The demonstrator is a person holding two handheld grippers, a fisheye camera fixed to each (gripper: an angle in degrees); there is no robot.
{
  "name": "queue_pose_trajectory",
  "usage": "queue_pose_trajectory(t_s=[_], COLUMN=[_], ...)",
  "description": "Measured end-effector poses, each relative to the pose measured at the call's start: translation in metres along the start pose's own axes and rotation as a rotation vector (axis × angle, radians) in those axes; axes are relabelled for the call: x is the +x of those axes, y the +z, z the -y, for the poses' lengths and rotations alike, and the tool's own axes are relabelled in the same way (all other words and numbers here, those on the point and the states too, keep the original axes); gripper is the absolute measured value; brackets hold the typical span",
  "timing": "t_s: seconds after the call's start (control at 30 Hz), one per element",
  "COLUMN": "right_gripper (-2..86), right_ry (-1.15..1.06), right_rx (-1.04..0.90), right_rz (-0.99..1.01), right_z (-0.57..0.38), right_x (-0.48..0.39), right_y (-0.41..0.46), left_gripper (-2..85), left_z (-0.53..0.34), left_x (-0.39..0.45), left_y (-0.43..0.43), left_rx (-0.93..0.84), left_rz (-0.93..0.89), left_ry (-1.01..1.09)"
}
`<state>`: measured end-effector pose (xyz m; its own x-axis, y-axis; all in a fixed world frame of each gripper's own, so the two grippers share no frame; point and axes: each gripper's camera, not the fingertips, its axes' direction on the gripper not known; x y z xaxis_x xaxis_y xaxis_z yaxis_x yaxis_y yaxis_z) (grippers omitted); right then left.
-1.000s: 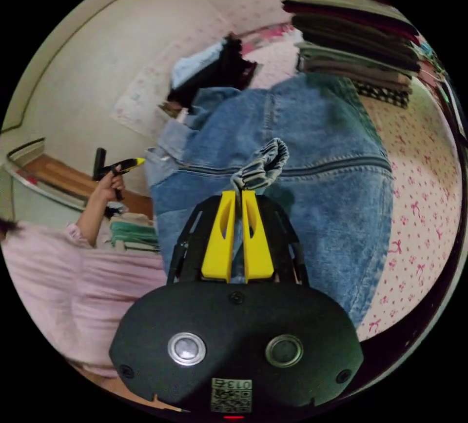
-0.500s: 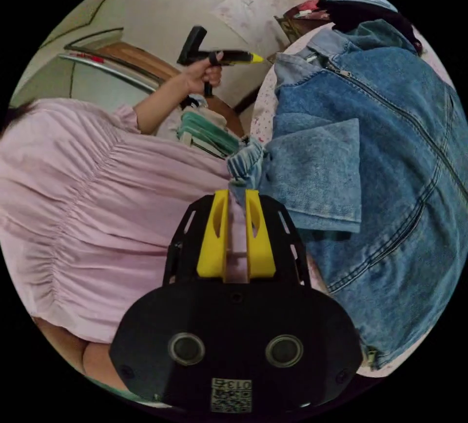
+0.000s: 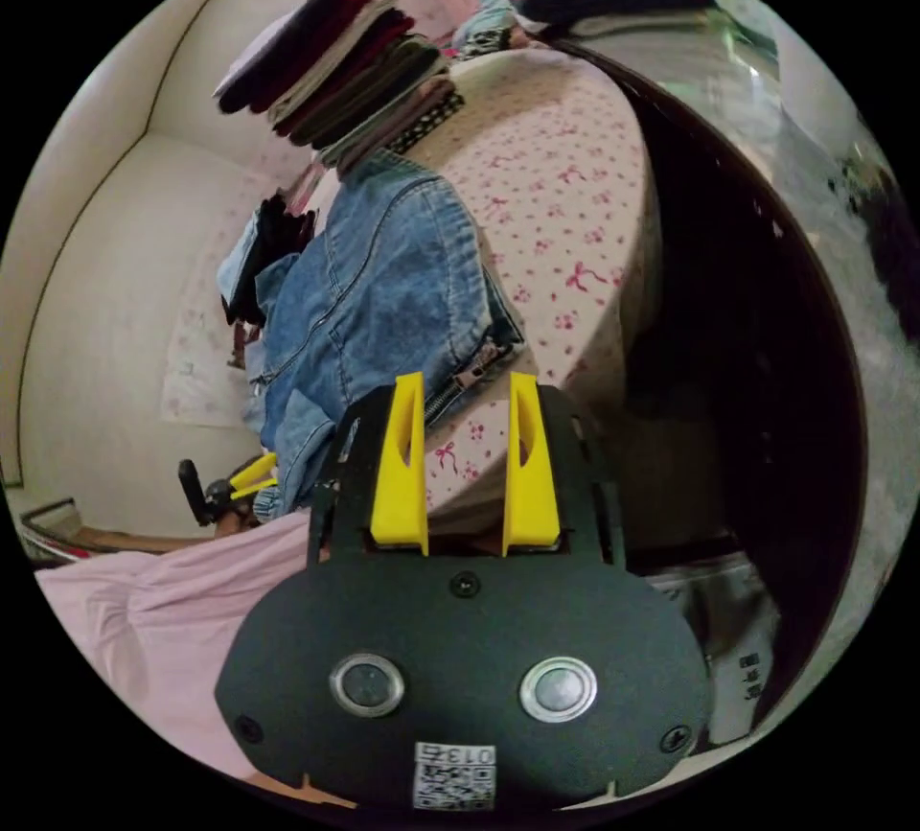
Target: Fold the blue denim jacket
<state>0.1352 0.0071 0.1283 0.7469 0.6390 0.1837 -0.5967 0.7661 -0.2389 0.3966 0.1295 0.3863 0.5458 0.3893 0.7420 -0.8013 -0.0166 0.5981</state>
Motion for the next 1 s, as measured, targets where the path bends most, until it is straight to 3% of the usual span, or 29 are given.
queue_pose_trajectory(t_s=[0.13,0.2,0.27,0.37,0.43,0.57,0.7,0.77,0.83,1.0], right_gripper=[11.7,6.4,3.8,2.1,1.3,0.7,0.7,0.8,1.3,2.3], right_ry=[0.048,0.059,0.064,-0.118,-0.289,-0.420,-0.354,-0.246,-0.099,-0.121], right_rx=[0.005,0.006,-0.042,0.008,0.107,0.212,0.106,0.027,-0.096,-0.008], right_rz=[0.057,0.082,0.109,0.139,0.111,0.021,-0.084,-0.125,-0.114,-0.207], right_z=[0.006,0.017,0.027,0.039,0.037,0.018,-0.005,-0.010,-0.015,-0.008], right_x=[0.011,0.008,0.004,-0.034,-0.073,-0.104,-0.091,-0.070,-0.044,-0.069], right_y=[0.028,0.047,0.059,0.049,0.015,-0.041,-0.017,0.018,0.068,0.091], left_gripper=[7.0,3.0,1.7,0.9,0.7,0.5,0.5,0.4,0.5,4.4], left_z=[0.018,0.024,0.027,0.024,0.018,-0.004,-0.012,-0.025,-0.043,-0.117], left_x=[0.000,-0.006,-0.020,-0.033,-0.036,-0.036,-0.034,-0.043,-0.057,-0.152], left_y=[0.011,0.005,-0.014,-0.065,-0.103,-0.181,-0.161,-0.100,-0.073,-0.099], left_rx=[-0.092,-0.102,-0.063,0.037,0.089,0.218,0.115,-0.040,-0.080,0.216], left_rz=[0.030,-0.001,-0.068,-0.127,-0.125,-0.168,-0.301,-0.340,-0.299,-0.292], left_ry=[0.029,0.024,-0.010,-0.020,0.000,0.075,0.102,0.000,-0.116,-0.594])
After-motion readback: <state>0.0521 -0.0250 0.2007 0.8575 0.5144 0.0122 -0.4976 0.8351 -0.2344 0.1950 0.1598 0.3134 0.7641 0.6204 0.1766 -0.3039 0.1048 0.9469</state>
